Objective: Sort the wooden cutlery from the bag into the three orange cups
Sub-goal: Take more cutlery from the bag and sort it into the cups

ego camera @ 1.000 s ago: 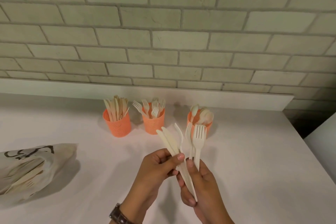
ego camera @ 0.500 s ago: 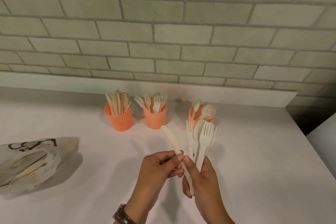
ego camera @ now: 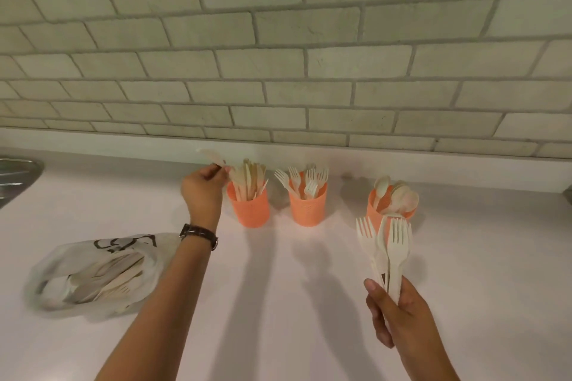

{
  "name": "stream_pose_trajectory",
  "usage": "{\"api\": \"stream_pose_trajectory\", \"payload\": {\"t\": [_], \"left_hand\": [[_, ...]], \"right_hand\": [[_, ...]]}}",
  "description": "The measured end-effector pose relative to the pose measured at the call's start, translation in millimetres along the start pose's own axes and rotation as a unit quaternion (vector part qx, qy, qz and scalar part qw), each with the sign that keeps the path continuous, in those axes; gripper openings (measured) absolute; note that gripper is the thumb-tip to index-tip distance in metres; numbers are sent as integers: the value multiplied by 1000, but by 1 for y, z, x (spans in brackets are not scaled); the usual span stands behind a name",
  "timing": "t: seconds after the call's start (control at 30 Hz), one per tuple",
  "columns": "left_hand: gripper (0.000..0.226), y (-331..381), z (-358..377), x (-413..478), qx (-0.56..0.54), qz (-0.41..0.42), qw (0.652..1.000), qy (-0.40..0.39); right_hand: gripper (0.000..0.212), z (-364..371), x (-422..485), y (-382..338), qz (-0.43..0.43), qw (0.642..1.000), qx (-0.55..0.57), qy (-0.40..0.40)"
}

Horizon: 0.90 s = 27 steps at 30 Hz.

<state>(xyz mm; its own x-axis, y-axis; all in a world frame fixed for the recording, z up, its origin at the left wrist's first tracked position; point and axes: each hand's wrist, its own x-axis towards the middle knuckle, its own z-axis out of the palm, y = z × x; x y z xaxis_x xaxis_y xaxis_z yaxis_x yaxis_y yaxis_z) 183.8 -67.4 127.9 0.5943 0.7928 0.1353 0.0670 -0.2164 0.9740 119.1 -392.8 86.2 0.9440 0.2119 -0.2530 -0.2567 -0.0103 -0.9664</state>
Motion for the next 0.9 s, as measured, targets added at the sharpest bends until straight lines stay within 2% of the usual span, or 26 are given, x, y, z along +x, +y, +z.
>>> {"api": "stream_pose_trajectory", "payload": {"t": [0.07, 0.13, 0.23, 0.33, 0.37, 0.43, 0.5, 0.53, 0.6, 0.7, 0.8, 0.9], "left_hand": [[18, -13, 7, 11, 47, 2, 999, -14], [9, -24, 12, 12, 99, -30, 994, -45], [58, -30, 15, 6, 163, -61, 983, -59], [73, -18, 18, -17, 158, -20, 987, -28], [69, -12, 21, -30, 149, -4, 989, -21], [45, 2, 26, -63, 116, 27, 992, -37], [12, 14, 33, -104, 90, 13, 990, -104], [5, 20, 36, -125, 75, -10, 985, -153], [12, 25, 40, -161, 35, -64, 967, -244], [12, 29, 42, -198, -23, -125, 941, -314], [16, 30, 45, -217, -63, -143, 925, -346], [17, 31, 47, -223, -75, -154, 929, -328]], "right_hand": [[19, 1, 1, -1, 5, 1000, 17, -12], [17, 2, 1, -1, 19, 999, 37, -18], [18, 3, 1, -3, 40, 997, 70, -17], [19, 2, 1, -8, 49, 993, 107, -14], [21, 2, 0, -9, 53, 992, 117, -14], [22, 0, 0, -11, 58, 989, 133, -12], [19, -1, -2, -14, 62, 988, 142, -7], [18, -1, -2, -14, 60, 988, 141, -5], [18, -1, -4, -15, 50, 990, 130, -4], [20, 0, -5, -16, 32, 995, 94, -4], [16, 3, -9, -17, 10, 999, 40, -12], [18, 5, -12, -14, -27, 999, -23, -17]]}}
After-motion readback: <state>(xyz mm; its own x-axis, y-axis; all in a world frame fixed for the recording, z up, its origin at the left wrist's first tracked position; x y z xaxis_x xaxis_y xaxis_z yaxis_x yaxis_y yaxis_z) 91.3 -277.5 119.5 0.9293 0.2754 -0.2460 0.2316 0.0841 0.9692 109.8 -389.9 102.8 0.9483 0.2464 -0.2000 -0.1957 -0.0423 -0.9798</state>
